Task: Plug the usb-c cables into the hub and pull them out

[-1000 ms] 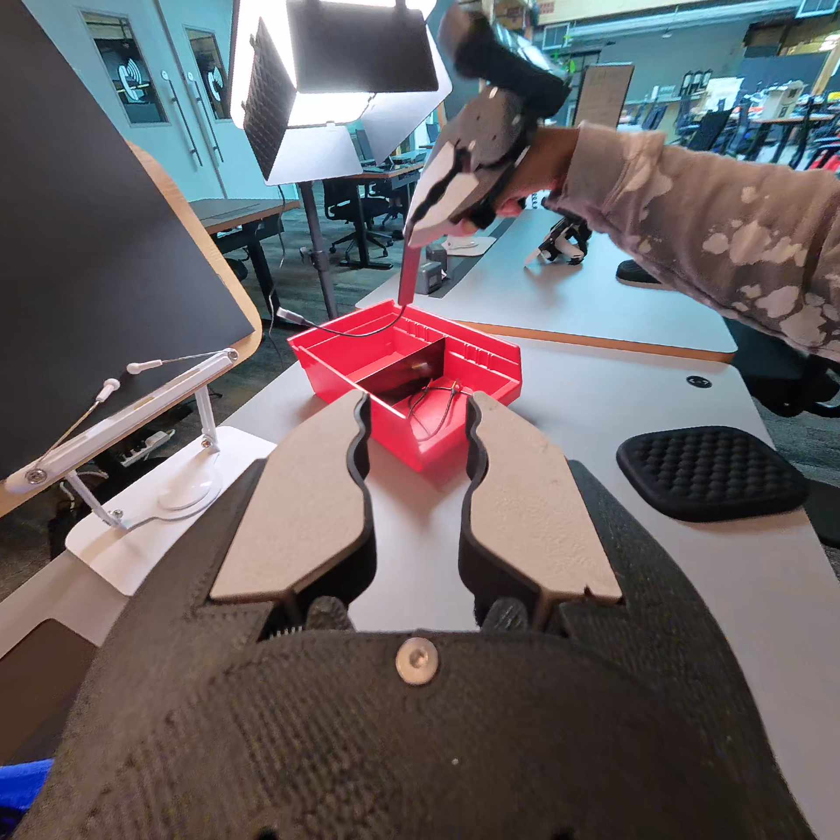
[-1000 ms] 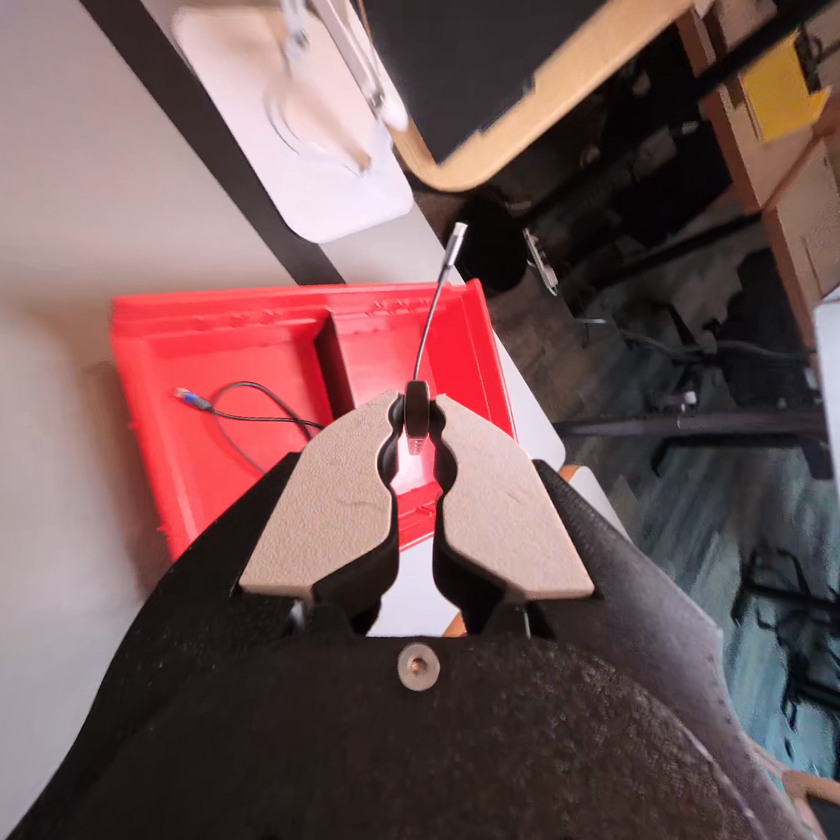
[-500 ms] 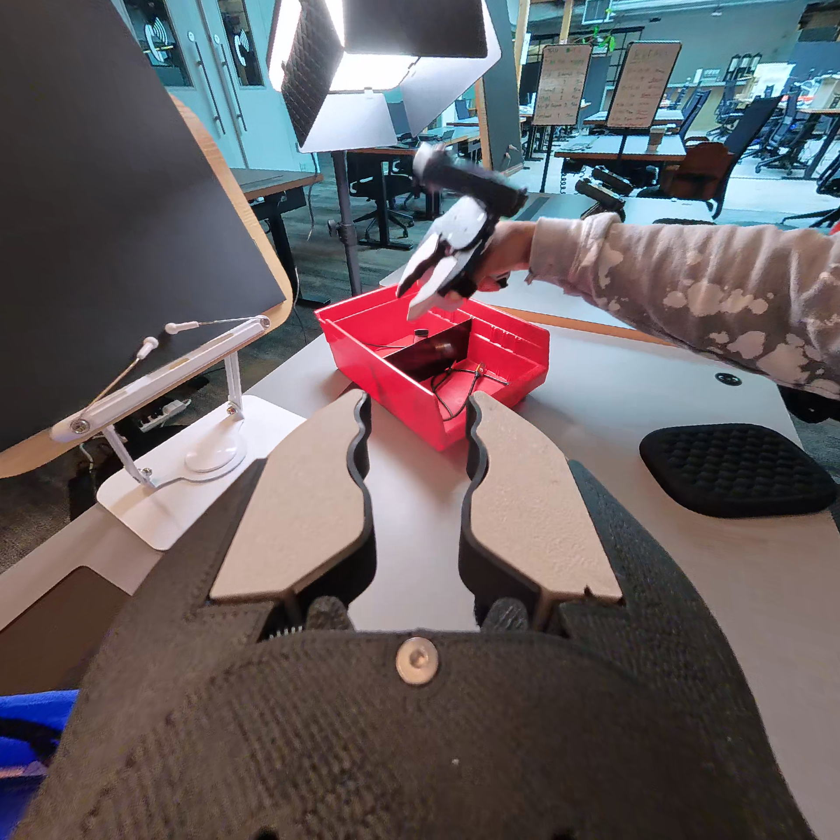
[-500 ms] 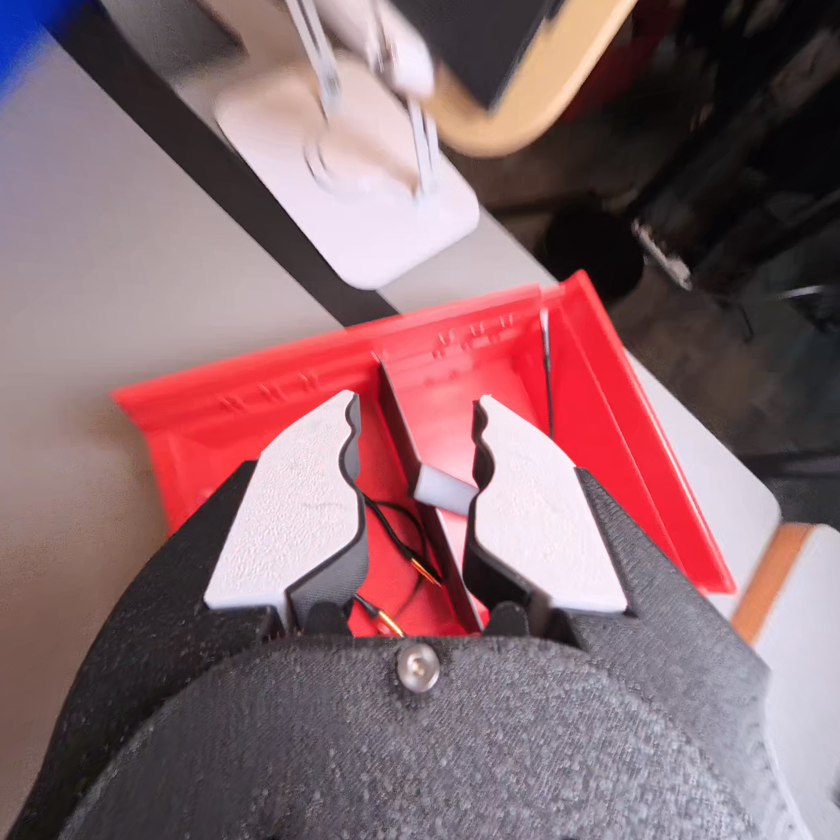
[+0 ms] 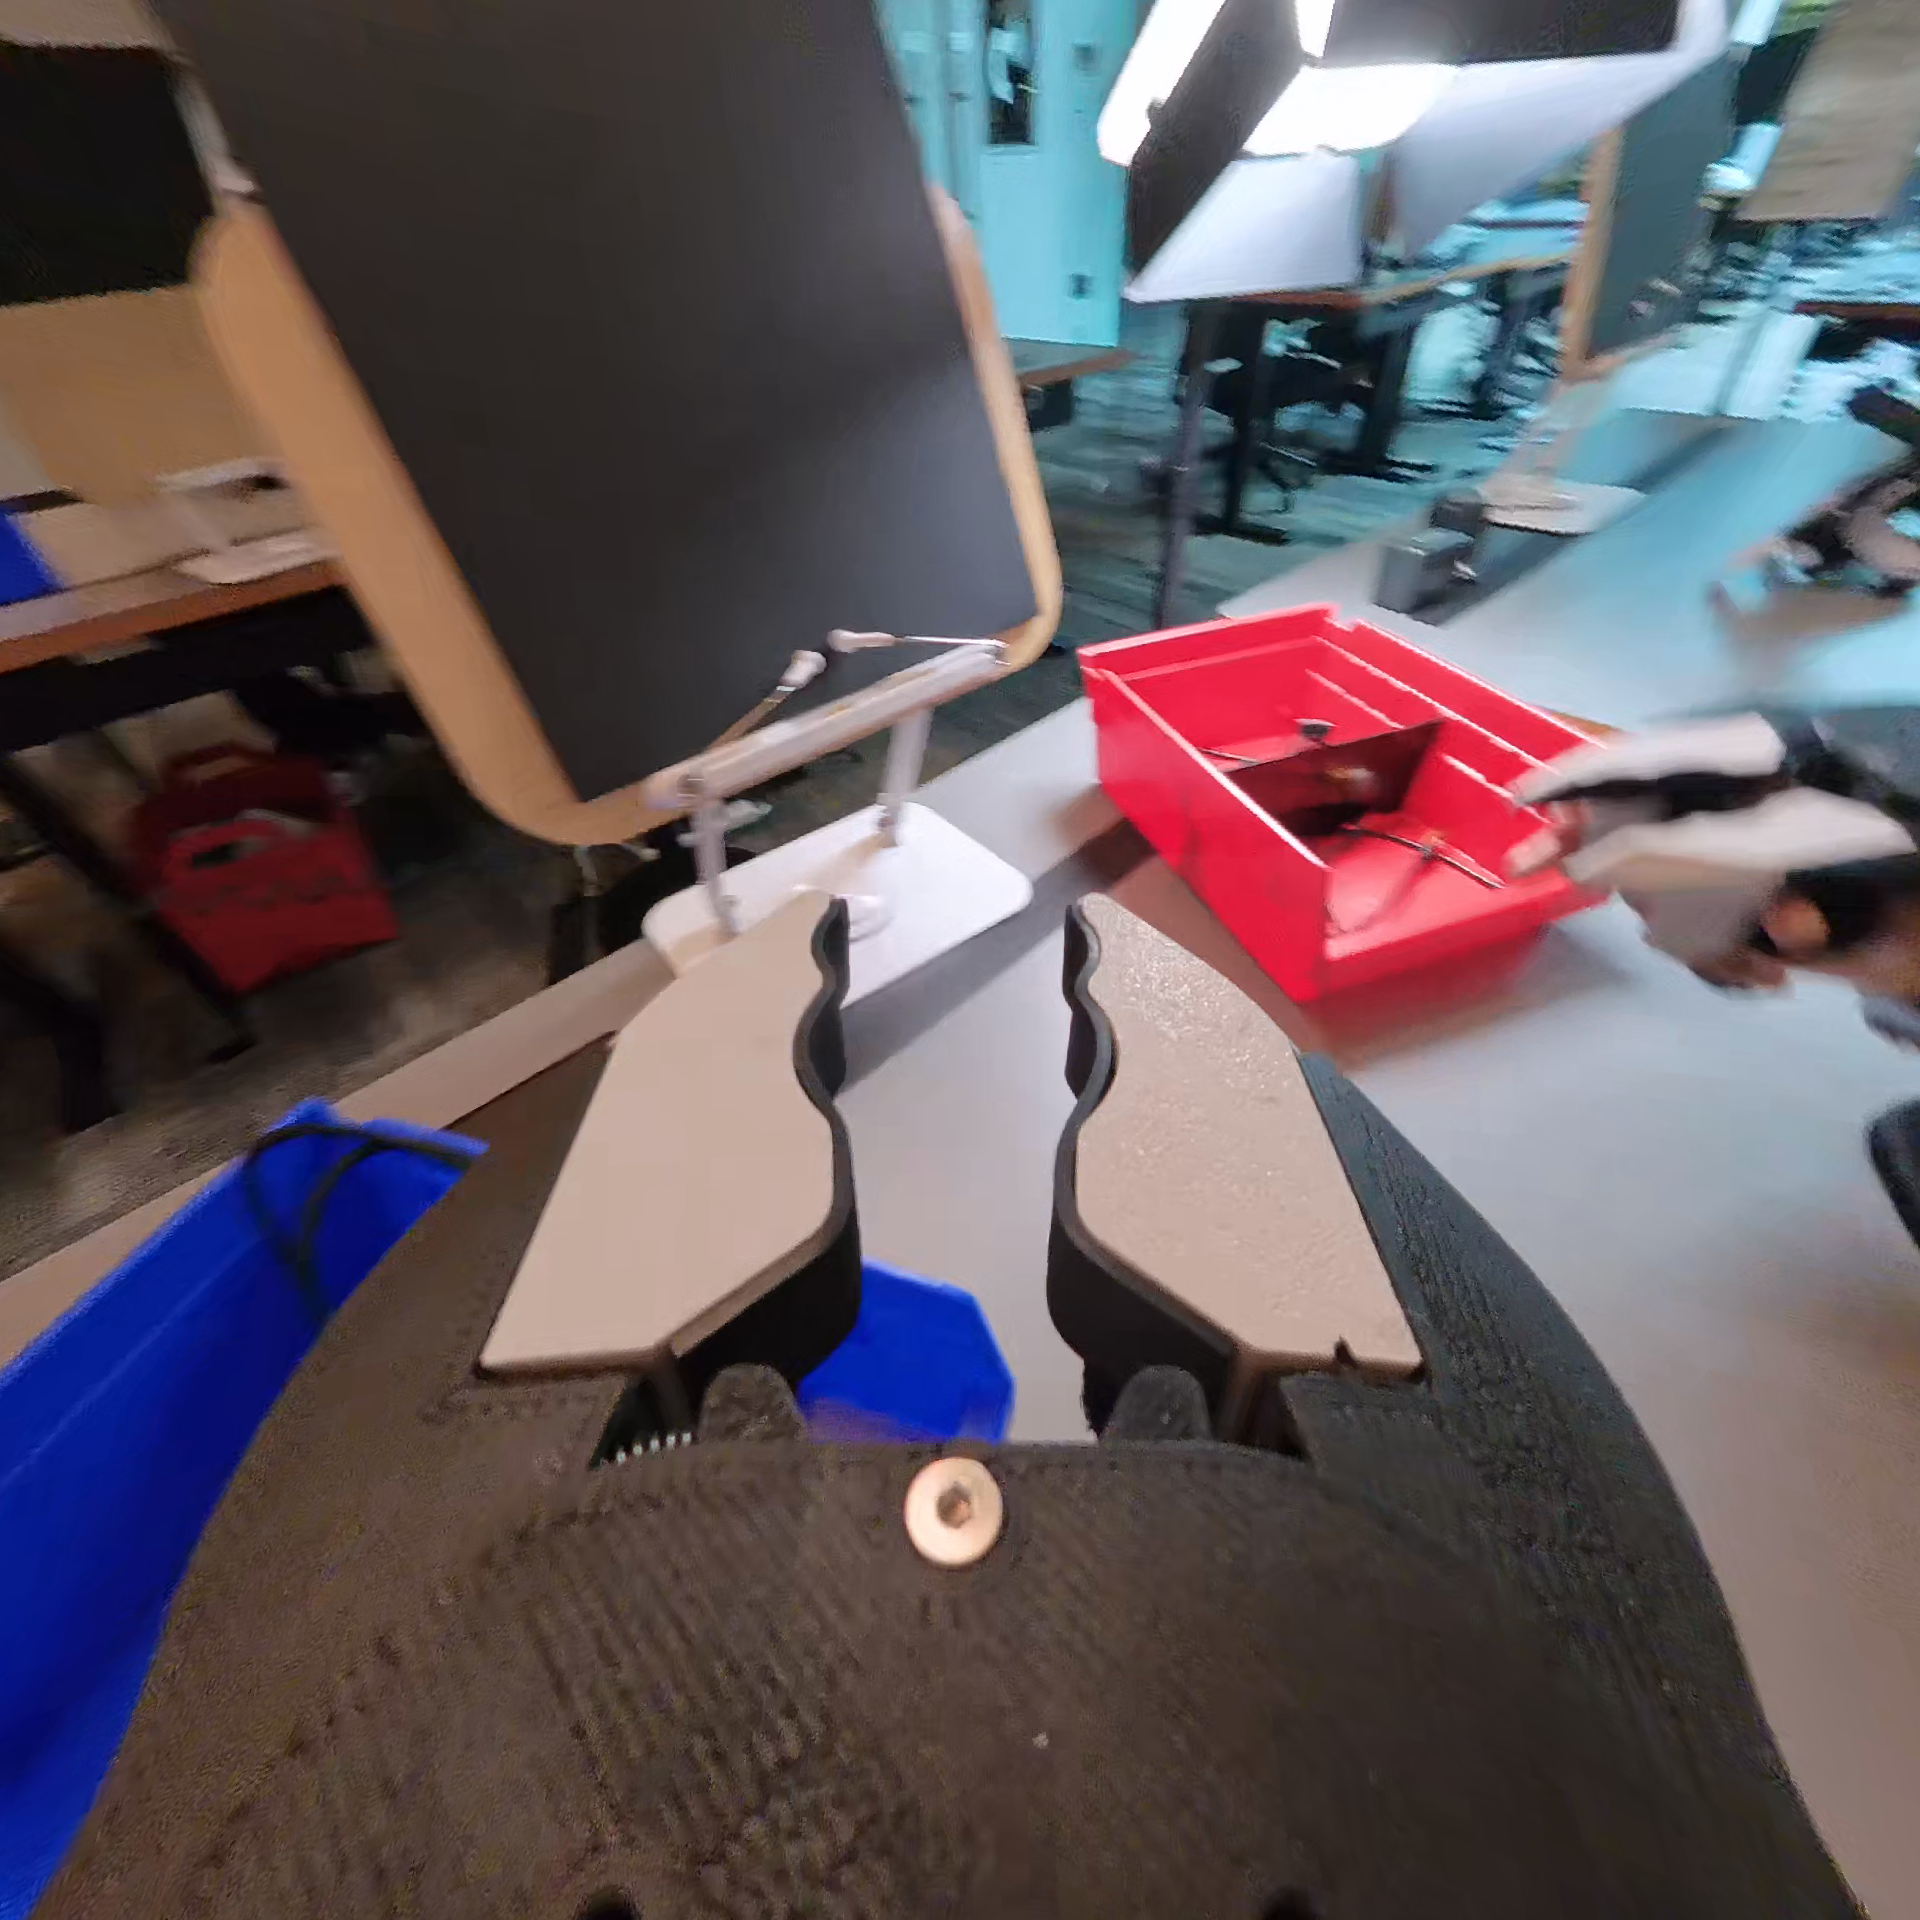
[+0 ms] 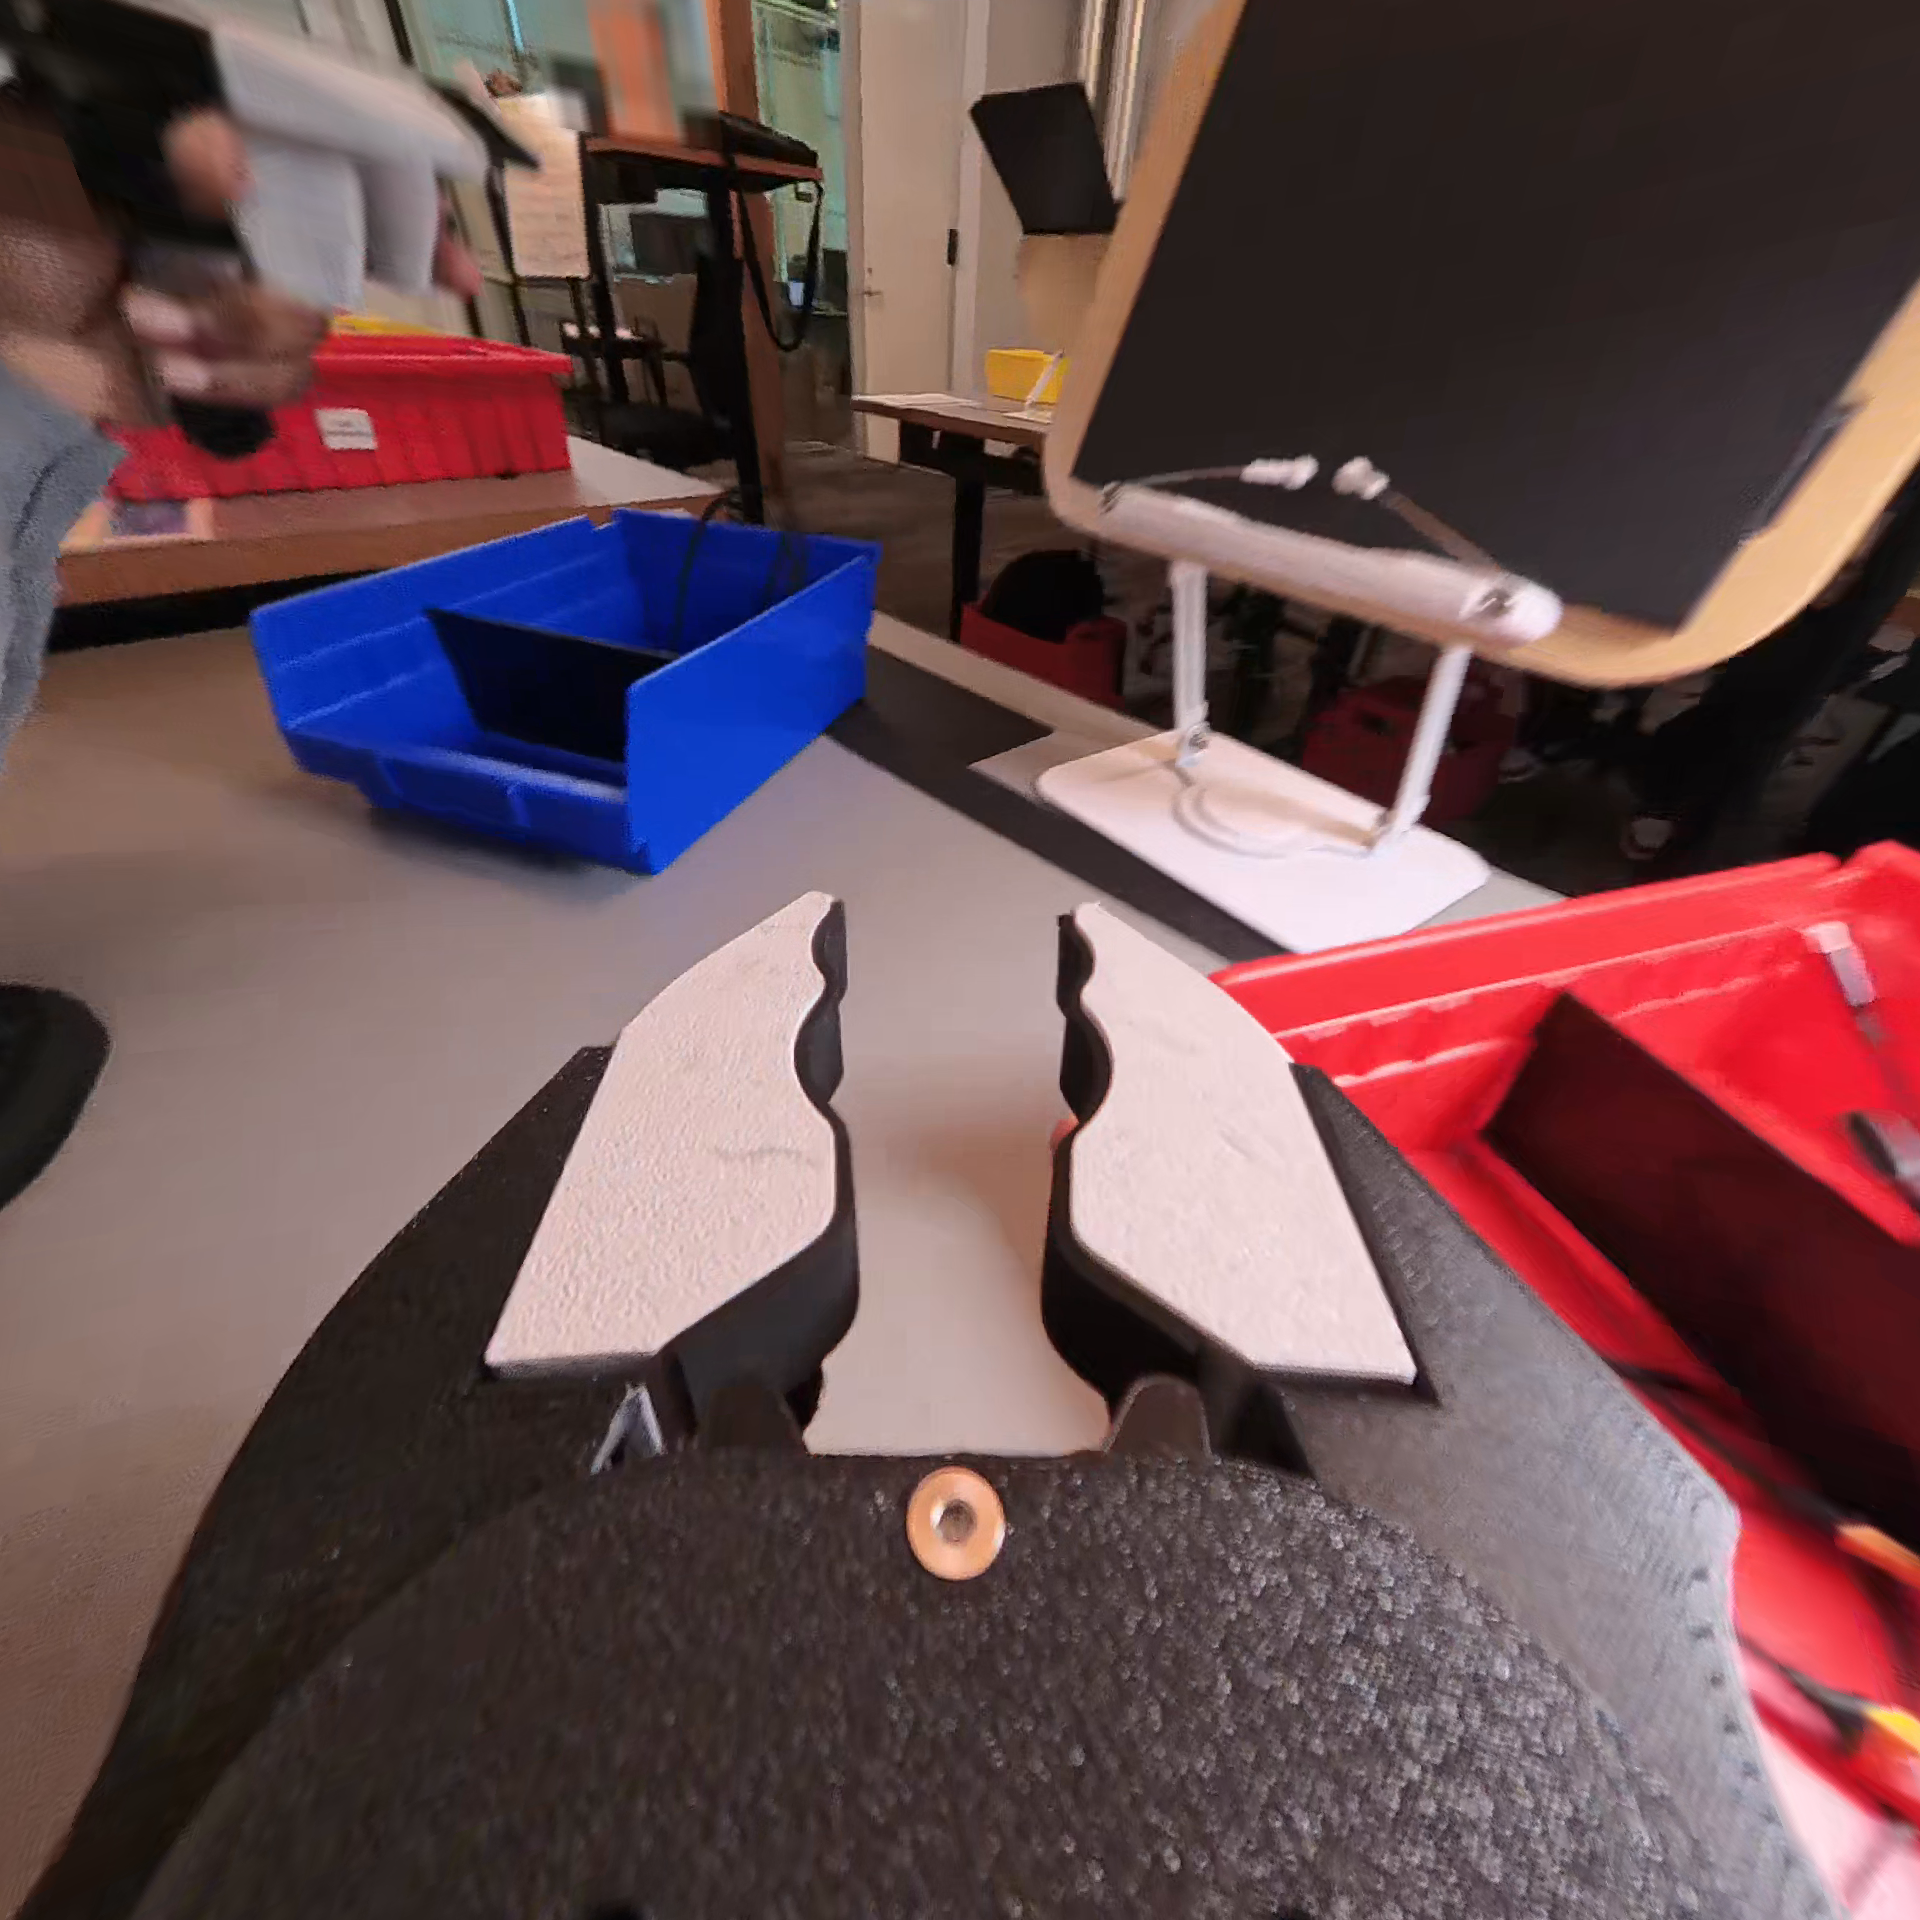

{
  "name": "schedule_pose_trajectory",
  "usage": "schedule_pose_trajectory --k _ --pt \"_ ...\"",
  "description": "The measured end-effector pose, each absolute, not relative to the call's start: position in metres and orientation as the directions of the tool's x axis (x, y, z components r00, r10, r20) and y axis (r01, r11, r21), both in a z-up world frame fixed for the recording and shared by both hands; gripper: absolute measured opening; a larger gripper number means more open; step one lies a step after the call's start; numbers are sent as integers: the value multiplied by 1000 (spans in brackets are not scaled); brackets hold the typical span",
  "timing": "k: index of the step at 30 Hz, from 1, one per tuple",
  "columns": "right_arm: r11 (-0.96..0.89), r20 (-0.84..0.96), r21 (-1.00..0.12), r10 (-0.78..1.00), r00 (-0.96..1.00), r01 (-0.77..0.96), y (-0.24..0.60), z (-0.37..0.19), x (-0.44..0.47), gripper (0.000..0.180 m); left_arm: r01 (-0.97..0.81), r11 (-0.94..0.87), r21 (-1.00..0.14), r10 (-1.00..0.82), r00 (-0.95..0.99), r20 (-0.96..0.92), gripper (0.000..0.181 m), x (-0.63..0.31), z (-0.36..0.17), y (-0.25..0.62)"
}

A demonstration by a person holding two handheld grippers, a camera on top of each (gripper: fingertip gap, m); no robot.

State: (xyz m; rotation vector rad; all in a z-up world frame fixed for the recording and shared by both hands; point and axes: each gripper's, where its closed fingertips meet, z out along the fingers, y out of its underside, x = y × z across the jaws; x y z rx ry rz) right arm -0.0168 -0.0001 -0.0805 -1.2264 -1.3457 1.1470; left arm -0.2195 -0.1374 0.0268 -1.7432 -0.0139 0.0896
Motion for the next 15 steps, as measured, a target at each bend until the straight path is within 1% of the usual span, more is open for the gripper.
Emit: schedule_pose_trajectory --k 1,3,4,6,8,10,12,15 --pt "47 41 -993 997 -60 111 -11 -94 -17 39 -25 -152 -988 90 995 -39 39 -226 33 -144" --pt "70 61 -991 995 -80 112 -24 -112 -16 37 6 -132 -991 117 993 -10 38 -237 42 -153" --pt "91 80 -989 992 -94 120 -29 -117 -16 37 5 -152 -988 135 991 -15 38 -246 43 -155" --pt "98 82 -988 988 -132 121 -38 -119 -15 37 -18 -256 -967 198 978 -71 39 -274 34 -158" --pt "84 68 -991 986 -150 100 -42 -115 -15 36 13 -382 -924 266 959 -97 39 -313 14 -160" --pt "69 52 -993 984 -169 96 -46 -116 -14 36 92 -486 -869 302 951 -68 42 -348 -14 -161" --pt "84 65 -991 982 -178 101 -47 -120 -12 36 136 -560 -817 307 950 -52 44 -373 -42 -160" --pt "104 83 -988 980 -181 110 -46 -125 -8 35 113 -673 -731 256 963 -86 44 -389 -79 -153"
